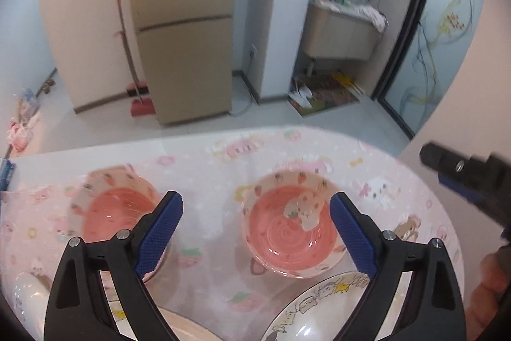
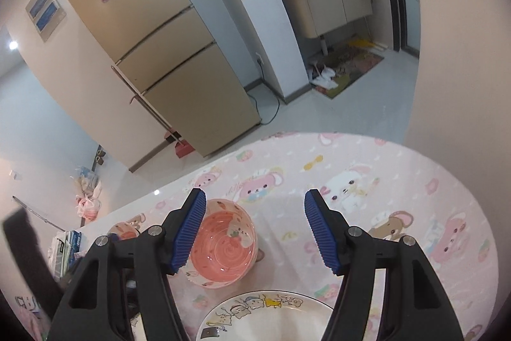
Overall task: Organize plates and bowls
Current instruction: 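Move the left tool to the second pink bowl's rim and close, then lift the second pink bowl off the tablecloth with the left tool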
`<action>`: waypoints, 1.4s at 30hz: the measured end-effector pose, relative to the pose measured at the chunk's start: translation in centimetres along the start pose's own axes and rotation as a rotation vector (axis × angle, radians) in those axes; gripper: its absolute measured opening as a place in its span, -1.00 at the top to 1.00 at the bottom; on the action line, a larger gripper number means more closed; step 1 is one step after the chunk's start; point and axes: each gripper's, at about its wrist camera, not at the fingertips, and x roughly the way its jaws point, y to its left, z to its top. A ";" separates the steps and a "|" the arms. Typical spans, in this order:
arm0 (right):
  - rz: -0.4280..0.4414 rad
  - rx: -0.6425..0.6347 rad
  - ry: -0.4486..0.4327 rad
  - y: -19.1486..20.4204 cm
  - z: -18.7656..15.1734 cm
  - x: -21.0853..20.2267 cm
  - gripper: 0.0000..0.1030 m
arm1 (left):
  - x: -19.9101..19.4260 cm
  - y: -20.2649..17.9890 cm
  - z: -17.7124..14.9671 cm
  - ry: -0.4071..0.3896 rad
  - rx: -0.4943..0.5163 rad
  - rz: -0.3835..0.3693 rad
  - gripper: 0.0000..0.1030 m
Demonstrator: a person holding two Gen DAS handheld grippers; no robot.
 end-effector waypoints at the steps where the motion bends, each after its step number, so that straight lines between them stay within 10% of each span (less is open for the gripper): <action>1: 0.009 -0.004 0.018 -0.1 -0.1 0.7 -0.29 | 0.5 0.1 -0.2 0.004 -0.001 0.002 -0.75; 8: 0.008 -0.034 0.141 0.5 -1.2 5.0 -0.05 | 2.6 0.3 -1.1 0.052 -0.040 -0.058 -0.60; 30: -0.087 -0.096 0.262 1.7 -3.7 12.0 0.84 | 7.4 1.7 -2.9 0.223 -0.138 -0.094 0.77; 42: -0.023 -0.032 0.355 0.9 -4.5 14.7 0.82 | 8.0 1.4 -3.5 0.232 -0.129 -0.088 0.77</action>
